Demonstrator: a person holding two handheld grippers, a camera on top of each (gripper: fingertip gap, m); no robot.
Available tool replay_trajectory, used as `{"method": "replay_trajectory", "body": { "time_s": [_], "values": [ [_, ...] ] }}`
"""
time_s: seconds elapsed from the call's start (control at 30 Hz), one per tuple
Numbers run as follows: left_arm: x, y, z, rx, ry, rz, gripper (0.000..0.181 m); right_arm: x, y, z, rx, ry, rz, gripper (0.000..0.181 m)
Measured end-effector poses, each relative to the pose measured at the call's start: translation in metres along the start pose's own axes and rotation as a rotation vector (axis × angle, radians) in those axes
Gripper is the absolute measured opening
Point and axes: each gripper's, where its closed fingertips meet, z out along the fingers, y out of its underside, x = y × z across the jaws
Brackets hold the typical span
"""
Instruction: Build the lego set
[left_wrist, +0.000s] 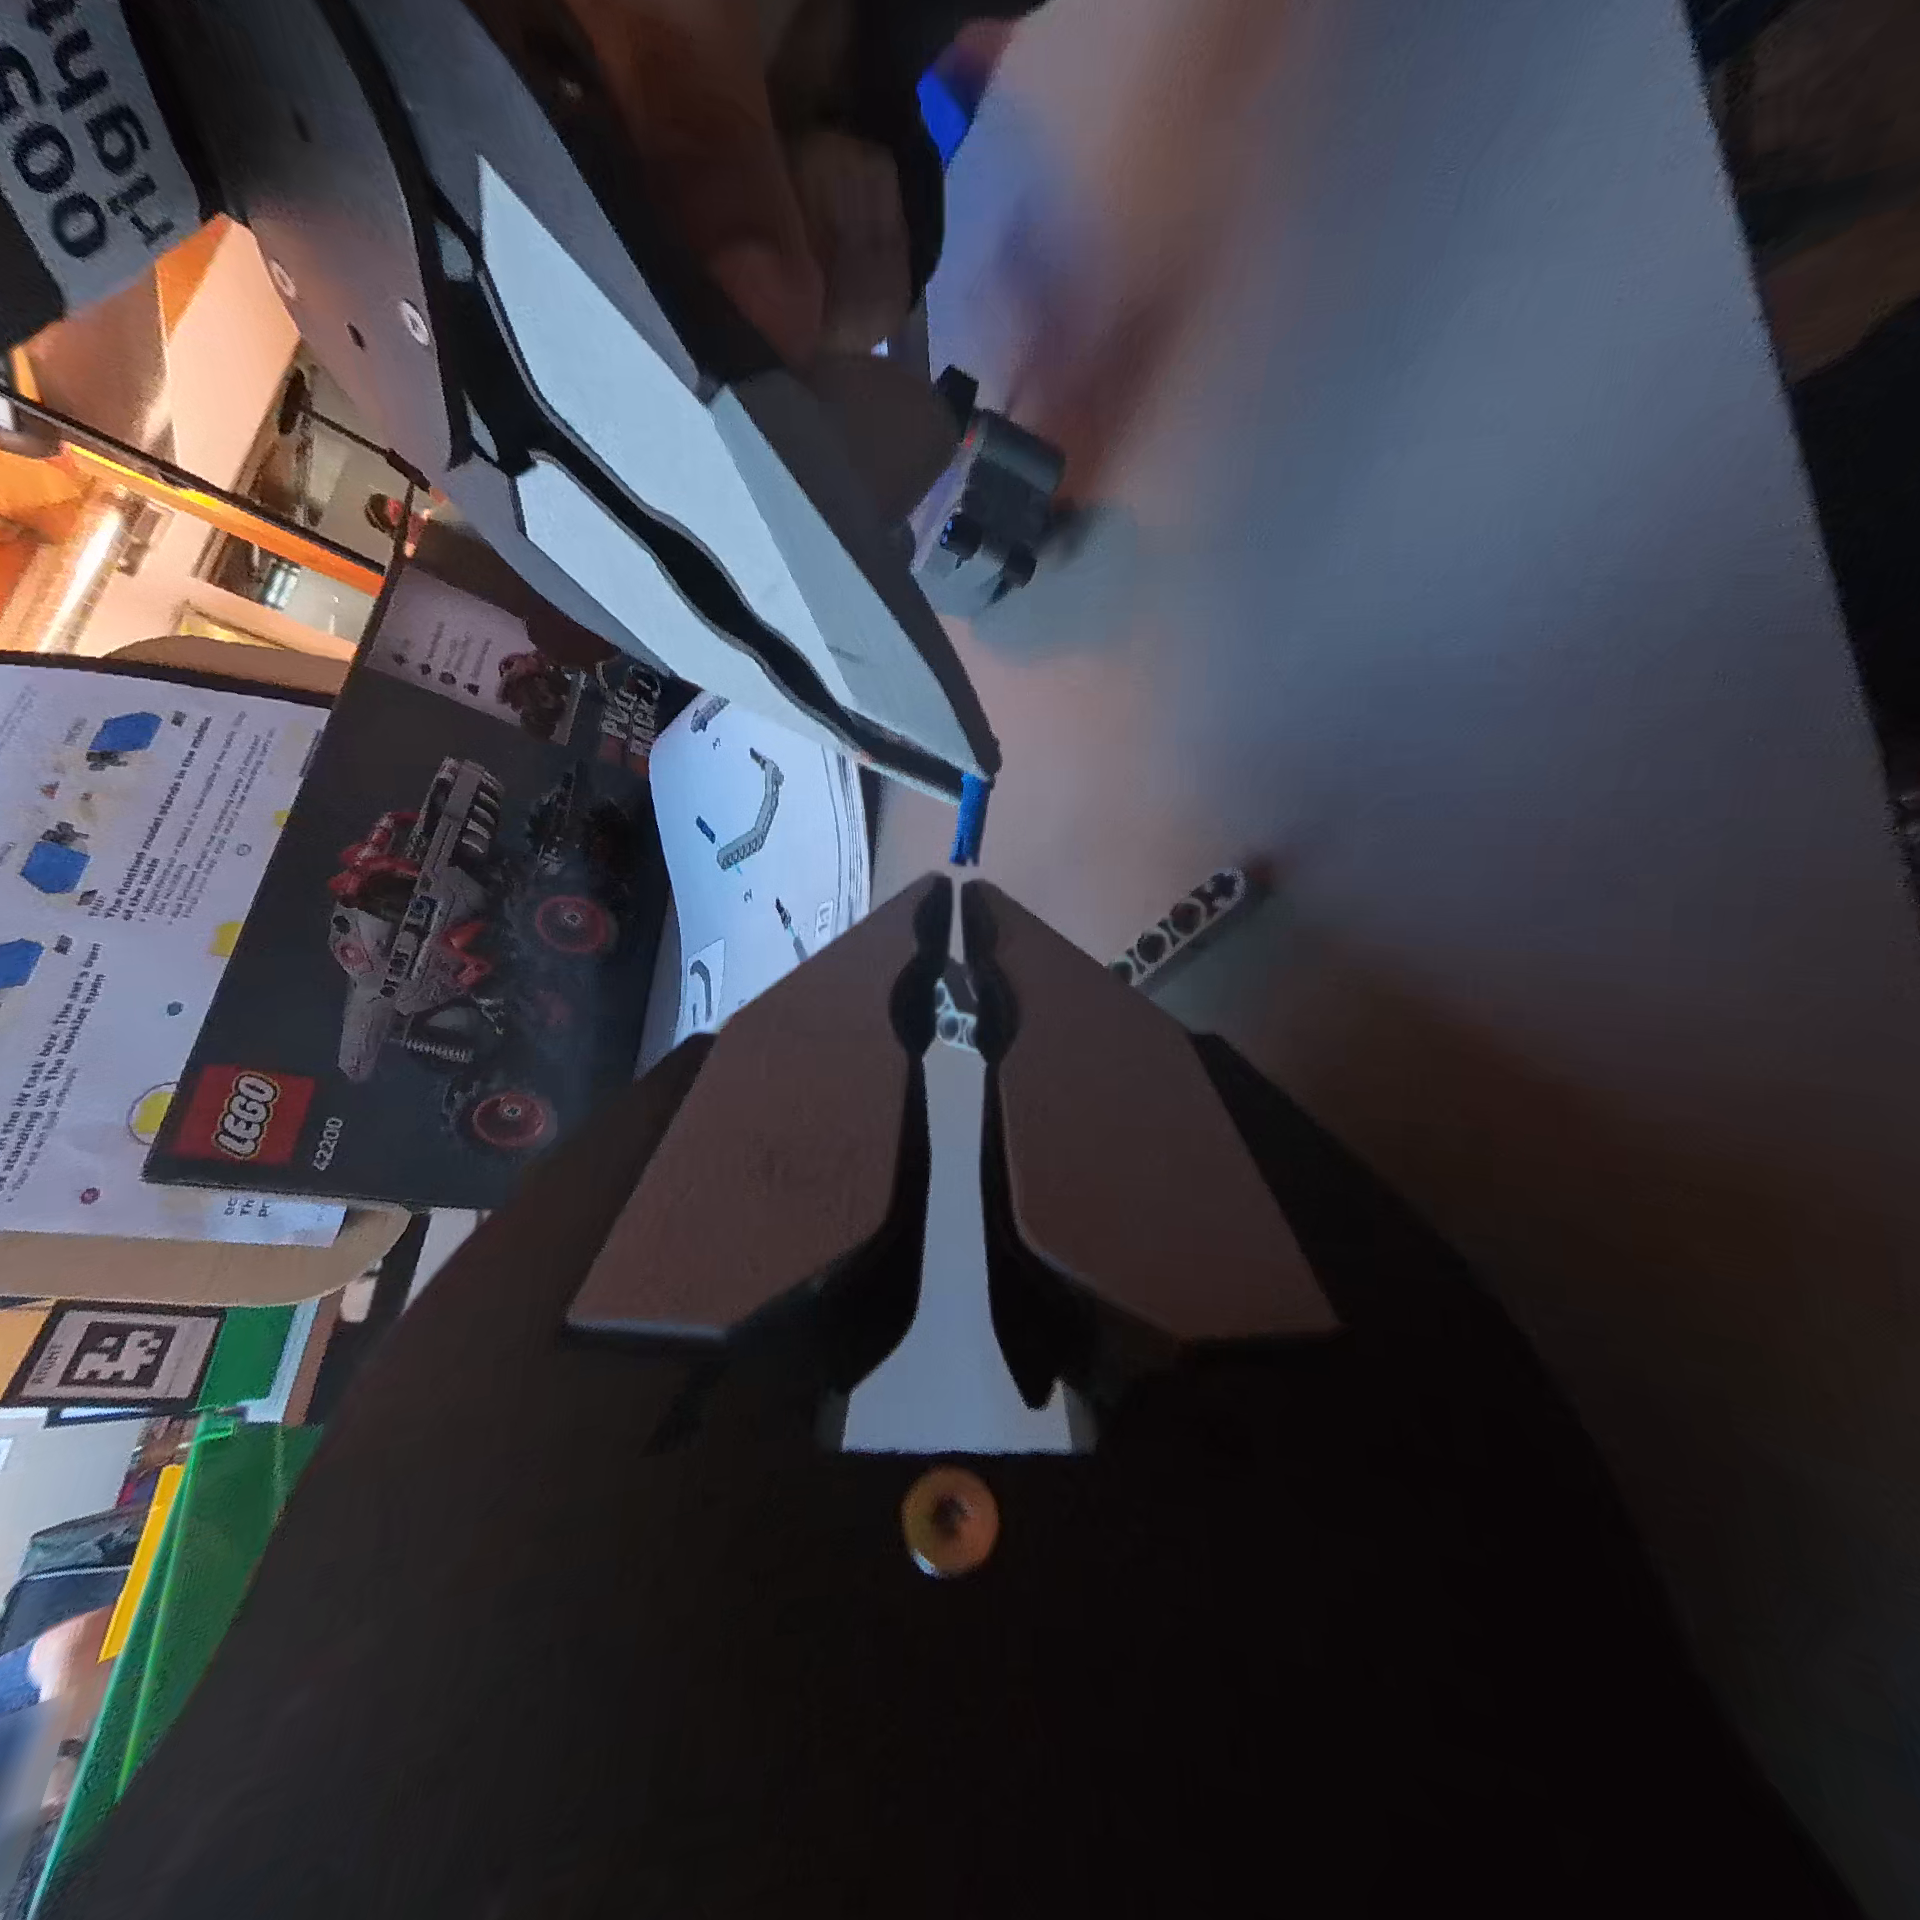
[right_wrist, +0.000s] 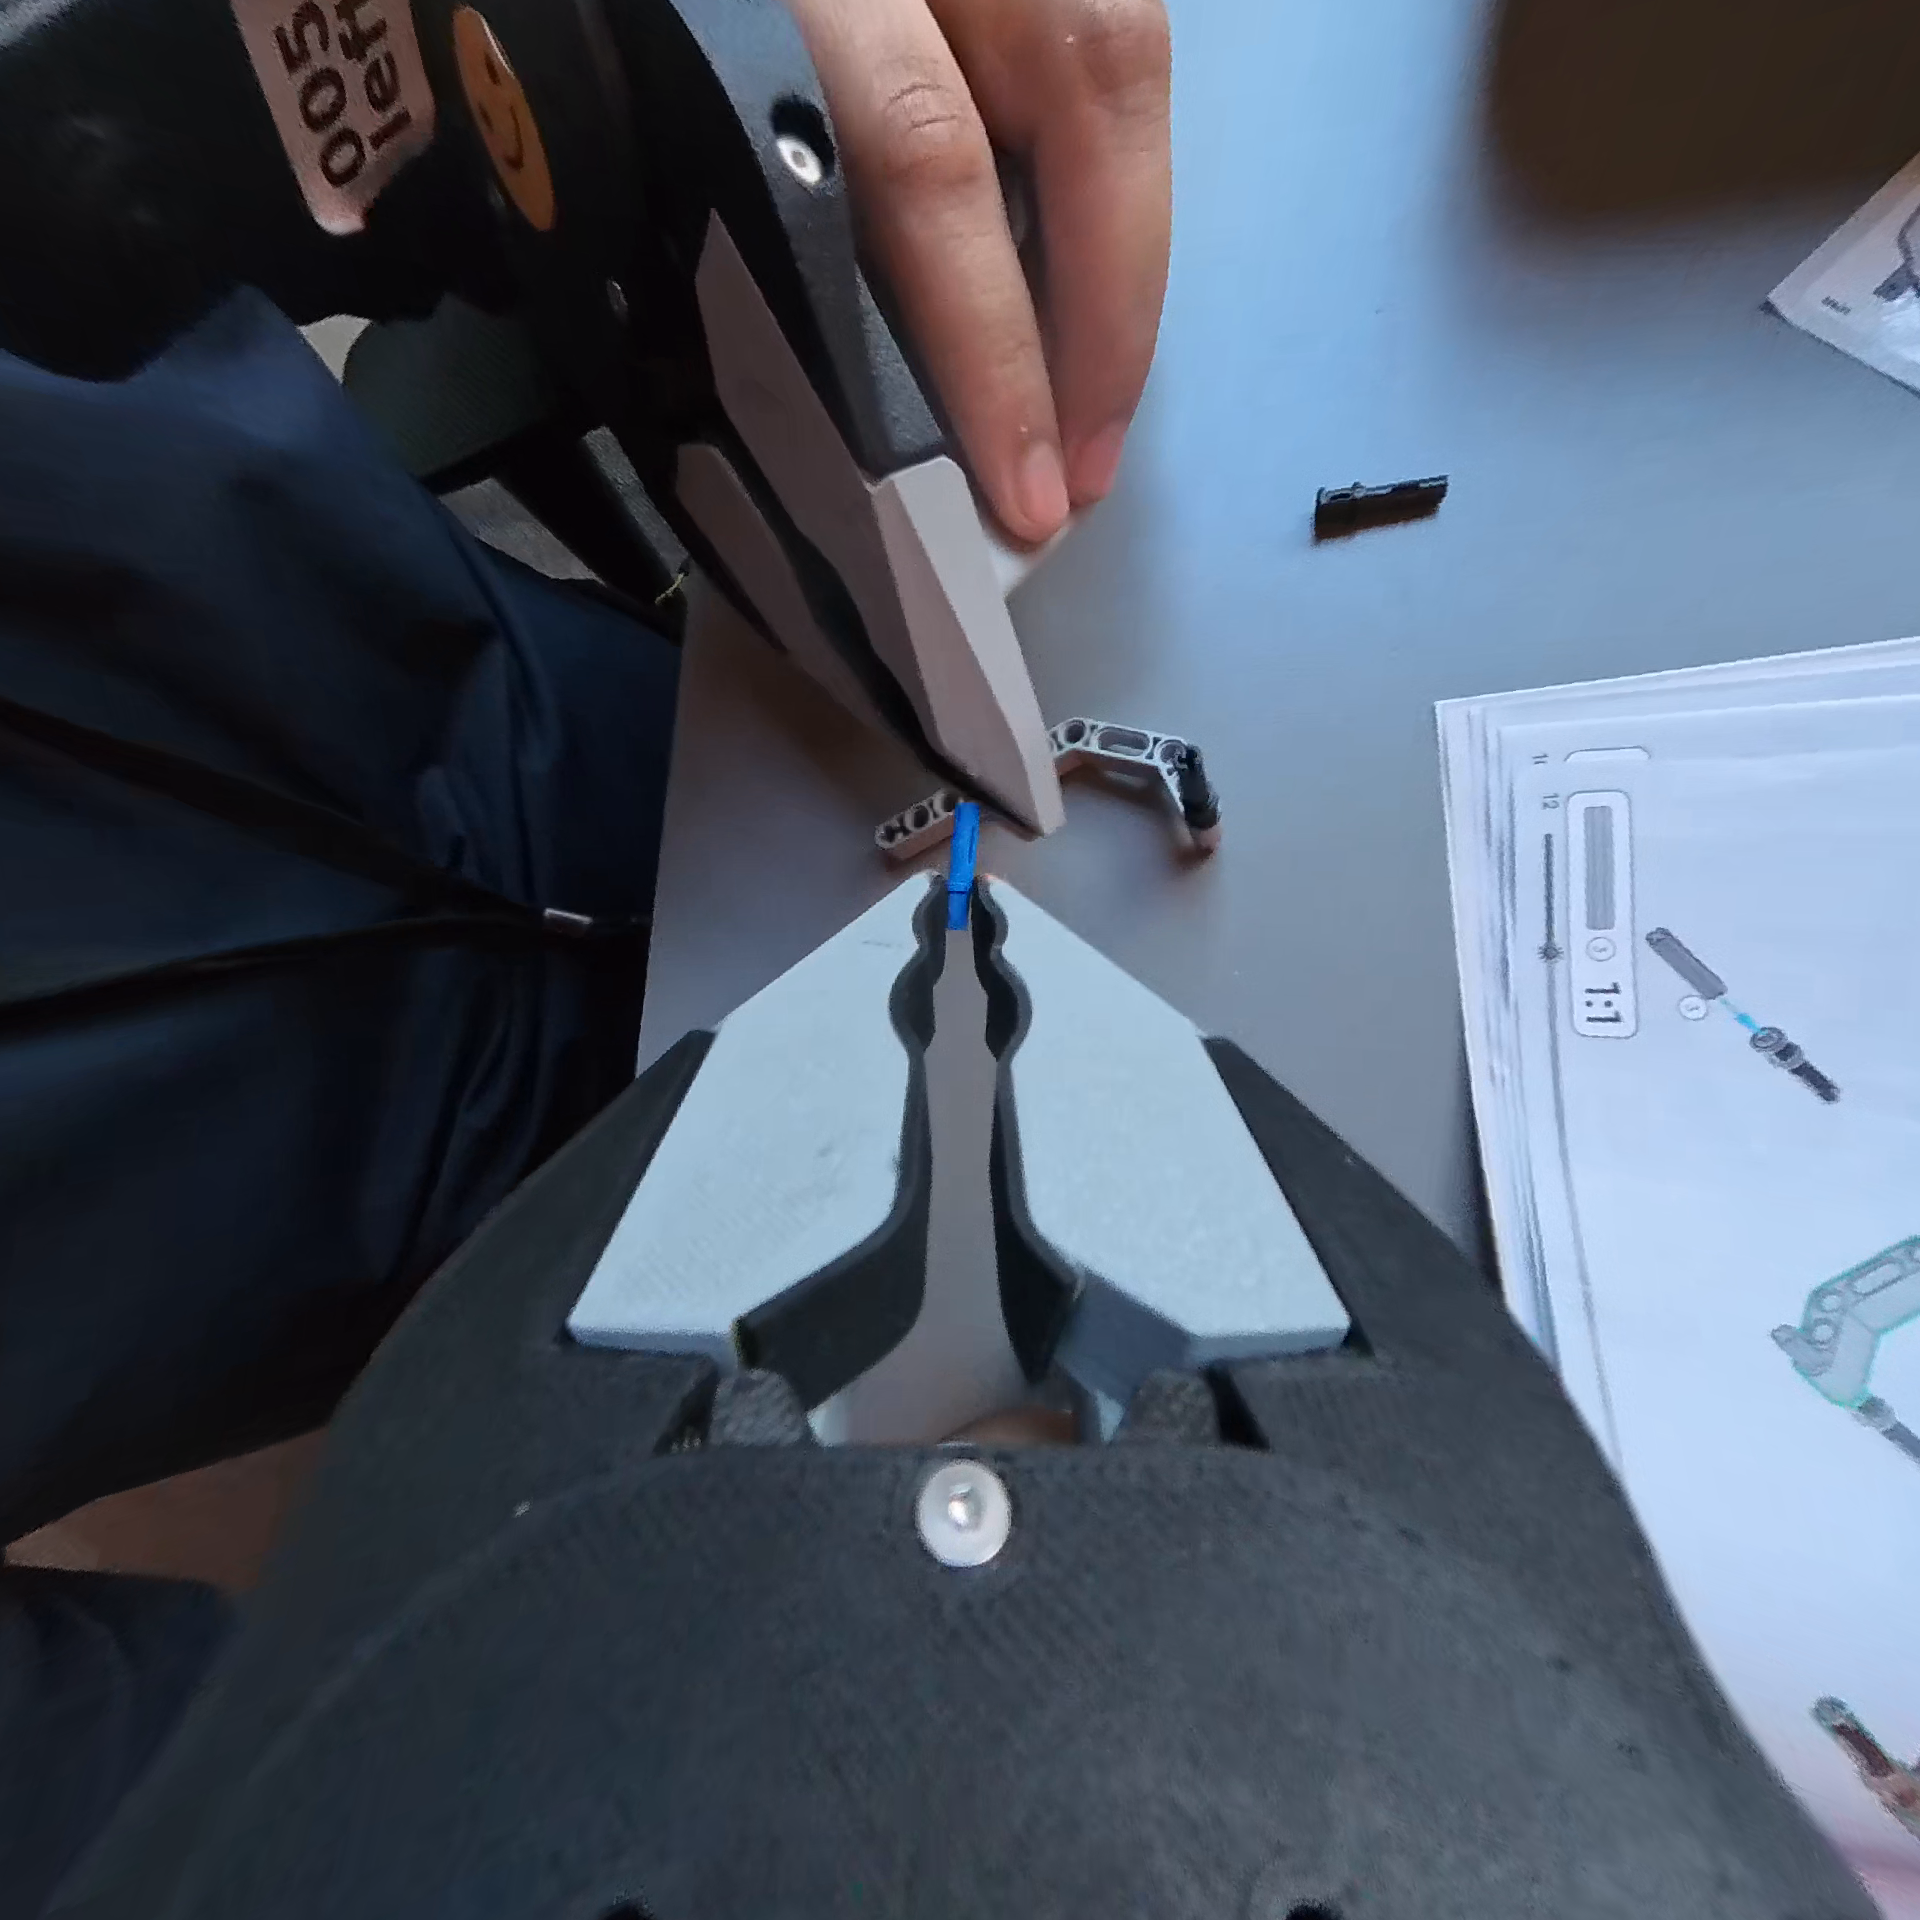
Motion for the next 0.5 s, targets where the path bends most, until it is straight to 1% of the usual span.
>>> {"method": "replay_trajectory", "body": {
  "time_s": [0.03,0.17,0.23,0.37,0.5],
  "values": [
    [0.0002,0.0017,0.0005,-0.008,0.000,0.007,0.000,-0.0001,-0.0003,-0.0001,0.008,-0.003,0.007,0.002],
    [-0.0019,-0.0040,-0.0012,0.021,-0.008,-0.007,0.004,0.0018,-0.0008,-0.0010,0.020,-0.002,0.027,0.002],
    [-0.0020,-0.0023,-0.0006,0.010,-0.011,-0.002,0.007,0.0021,-0.0011,-0.0011,0.025,-0.004,0.031,0.002],
    [0.0000,-0.0005,0.0002,-0.005,-0.017,0.040,0.002,0.0026,-0.0019,-0.0002,0.029,-0.005,0.035,0.002],
    [-0.0026,-0.0012,-0.0014,-0.004,-0.018,0.029,0.000,0.0017,-0.0033,0.0000,0.037,-0.014,0.040,0.002]
  ]
}}
